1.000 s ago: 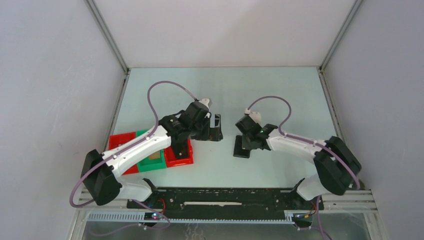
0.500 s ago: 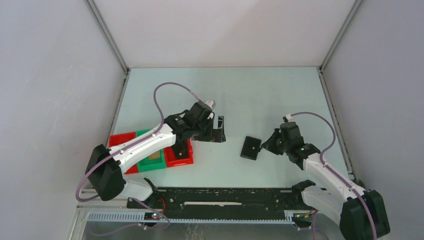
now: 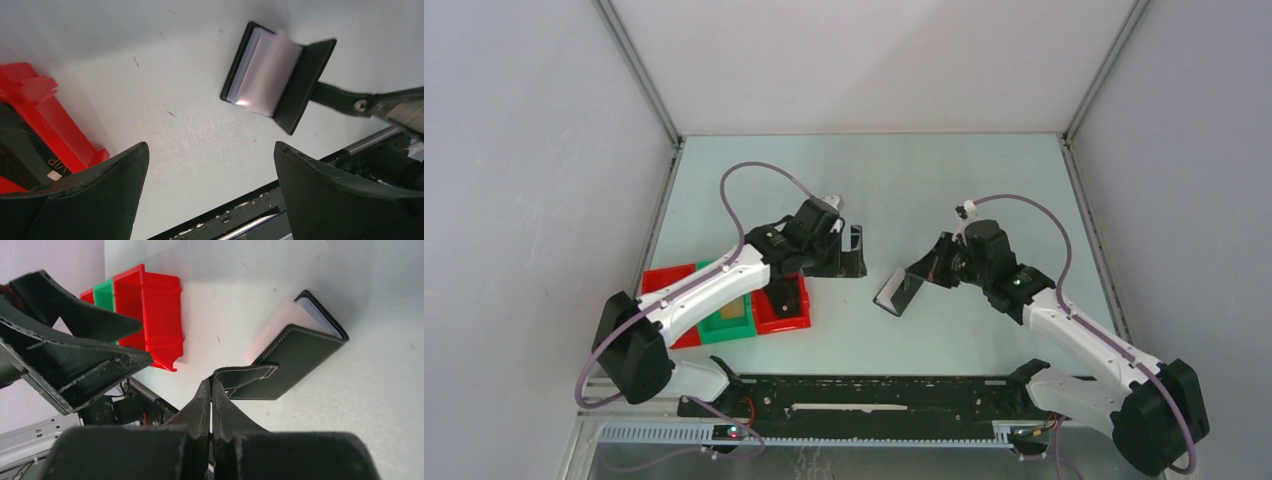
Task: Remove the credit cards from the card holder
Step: Open the card holder at the center of the board.
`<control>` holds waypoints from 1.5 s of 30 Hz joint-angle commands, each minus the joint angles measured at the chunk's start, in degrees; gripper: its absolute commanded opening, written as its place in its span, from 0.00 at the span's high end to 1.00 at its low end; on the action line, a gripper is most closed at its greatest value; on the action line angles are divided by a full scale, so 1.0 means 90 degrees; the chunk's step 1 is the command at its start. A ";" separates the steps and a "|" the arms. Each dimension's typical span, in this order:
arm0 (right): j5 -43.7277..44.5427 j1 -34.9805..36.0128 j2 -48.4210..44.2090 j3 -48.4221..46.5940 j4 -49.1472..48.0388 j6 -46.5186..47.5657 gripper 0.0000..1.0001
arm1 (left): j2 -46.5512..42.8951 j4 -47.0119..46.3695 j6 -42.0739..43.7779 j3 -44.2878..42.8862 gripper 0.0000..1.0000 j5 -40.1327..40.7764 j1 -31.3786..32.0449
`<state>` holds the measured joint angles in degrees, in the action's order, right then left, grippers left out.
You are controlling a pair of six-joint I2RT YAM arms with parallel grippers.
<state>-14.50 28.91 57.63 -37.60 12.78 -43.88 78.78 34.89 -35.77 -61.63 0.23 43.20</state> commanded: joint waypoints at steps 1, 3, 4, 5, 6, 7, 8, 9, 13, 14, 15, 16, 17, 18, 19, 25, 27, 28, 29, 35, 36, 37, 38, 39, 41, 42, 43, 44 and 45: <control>-0.0092 0.0341 0.0350 -0.0406 -0.0561 -0.0270 1.00 | -0.0426 -0.0206 -0.0049 0.0042 0.00 0.0026 -0.0200; -0.0088 0.0406 0.0439 -0.0440 -0.0607 -0.0278 1.00 | -0.0428 -0.0268 -0.0089 0.0117 0.00 -0.0163 -0.0205; -0.0083 0.0411 0.0441 -0.0441 -0.0571 -0.0266 1.00 | -0.0410 -0.0312 -0.0125 0.0148 0.00 -0.0260 -0.0206; -0.0059 0.0404 0.0410 -0.0441 -0.0507 -0.0227 1.00 | -0.0400 -0.0359 -0.0153 0.0186 0.00 -0.0338 -0.0202; -0.0029 0.0391 0.0350 -0.0427 -0.0408 -0.0189 1.00 | -0.0395 -0.0386 -0.0177 0.0219 0.00 -0.0371 -0.0206; -0.0013 0.0328 0.0236 -0.0381 -0.0324 -0.0138 1.00 | -0.0394 -0.0411 -0.0180 0.0241 0.00 -0.0397 -0.0201; -0.0010 0.0264 0.0096 -0.0323 -0.0229 -0.0074 1.00 | -0.0399 -0.0436 -0.0172 0.0259 0.00 -0.0433 -0.0209; 0.0001 0.0155 -0.0068 -0.0249 -0.0122 -0.0008 1.00 | -0.0408 -0.0469 -0.0160 0.0272 0.00 -0.0463 -0.0203; -0.0013 -0.0462 -0.0670 0.0064 0.0522 0.0291 1.00 | -0.0390 -0.0653 -0.0142 0.0274 0.00 -0.0588 -0.0204; 0.0003 -0.0660 -0.0775 0.0140 0.0748 0.0362 1.00 | -0.0345 -0.0663 -0.0138 0.0236 0.00 -0.0612 -0.0201; 0.0022 -0.0820 -0.0889 0.0234 0.0958 0.0418 1.00 | -0.0288 -0.0664 -0.0130 0.0197 0.00 -0.0646 -0.0205; 0.0054 -0.0963 -0.0997 0.0330 0.1174 0.0458 1.00 | -0.0228 -0.0664 -0.0128 0.0149 0.00 -0.0674 -0.0210; 0.0136 -0.1122 -0.1071 0.0421 0.1391 0.0462 1.00 | -0.0170 -0.0662 -0.0141 0.0112 0.00 -0.0711 -0.0210; 0.0234 -0.1290 -0.1104 0.0499 0.1627 0.0454 1.00 | -0.0114 -0.0664 -0.0153 0.0071 0.00 -0.0771 -0.0207; 0.0356 -0.1443 -0.1084 0.0565 0.1840 0.0414 1.00 | -0.0058 -0.0664 -0.0177 0.0036 0.00 -0.0816 -0.0202; 0.0763 -0.1924 -0.0862 0.0610 0.2265 0.0250 0.70 | 0.0131 -0.0631 -0.0215 -0.0072 0.00 -0.0920 -0.0176; 0.0848 -0.1869 -0.1129 0.0561 0.2131 0.0140 0.51 | 0.0083 -0.0611 -0.0259 -0.0051 0.00 -0.0854 -0.0176; 0.0961 -0.1790 -0.1261 0.0515 0.2083 0.0089 0.42 | 0.0043 -0.0611 -0.0301 -0.0032 0.00 -0.0804 -0.0172; 0.1116 -0.1682 -0.1362 0.0444 0.2054 0.0045 0.35 | 0.0007 -0.0615 -0.0335 -0.0015 0.00 -0.0760 -0.0177; 0.2563 -0.0277 -0.1385 -0.0043 0.1865 -0.0246 0.25 | -0.0183 -0.0635 -0.0362 -0.0065 0.00 -0.0343 -0.0090; 0.2730 -0.0001 -0.1299 -0.0079 0.1736 -0.0264 0.25 | -0.0210 -0.0642 -0.0362 -0.0075 0.00 -0.0210 -0.0065; 0.2855 0.0245 -0.1174 -0.0117 0.1617 -0.0284 0.26 | -0.0246 -0.0652 -0.0354 -0.0076 0.00 -0.0066 -0.0050; 0.2928 0.0493 -0.1020 -0.0153 0.1484 -0.0276 0.26 | -0.0277 -0.0663 -0.0345 -0.0077 0.00 0.0045 -0.0038; 0.2955 0.0697 -0.0856 -0.0195 0.1336 -0.0250 0.28 | -0.0306 -0.0664 -0.0334 -0.0077 0.00 0.0186 -0.0022; 0.2595 0.0993 -0.0365 -0.0235 0.0840 0.0003 0.34 | -0.0380 -0.0664 -0.0300 -0.0068 0.00 0.0342 -0.0012; 0.2160 0.1028 -0.0131 -0.0234 0.0537 0.0174 0.36 | -0.0421 -0.0655 -0.0268 -0.0064 0.00 0.0412 -0.0014; 0.1623 0.0999 0.0159 -0.0236 0.0292 0.0311 0.37 | -0.0454 -0.0634 -0.0235 -0.0058 0.00 0.0494 -0.0011; 0.1255 0.0900 0.0438 -0.0273 0.0179 0.0326 0.37 | -0.0466 -0.0603 -0.0219 -0.0058 0.00 0.0574 -0.0012; 0.1058 0.0829 0.0677 -0.0299 0.0133 0.0322 0.37 | -0.0472 -0.0597 -0.0191 -0.0071 0.00 0.0613 -0.0008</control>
<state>3.75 37.21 57.04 -38.24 21.63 -43.53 77.17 30.50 -38.11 -60.12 1.19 42.87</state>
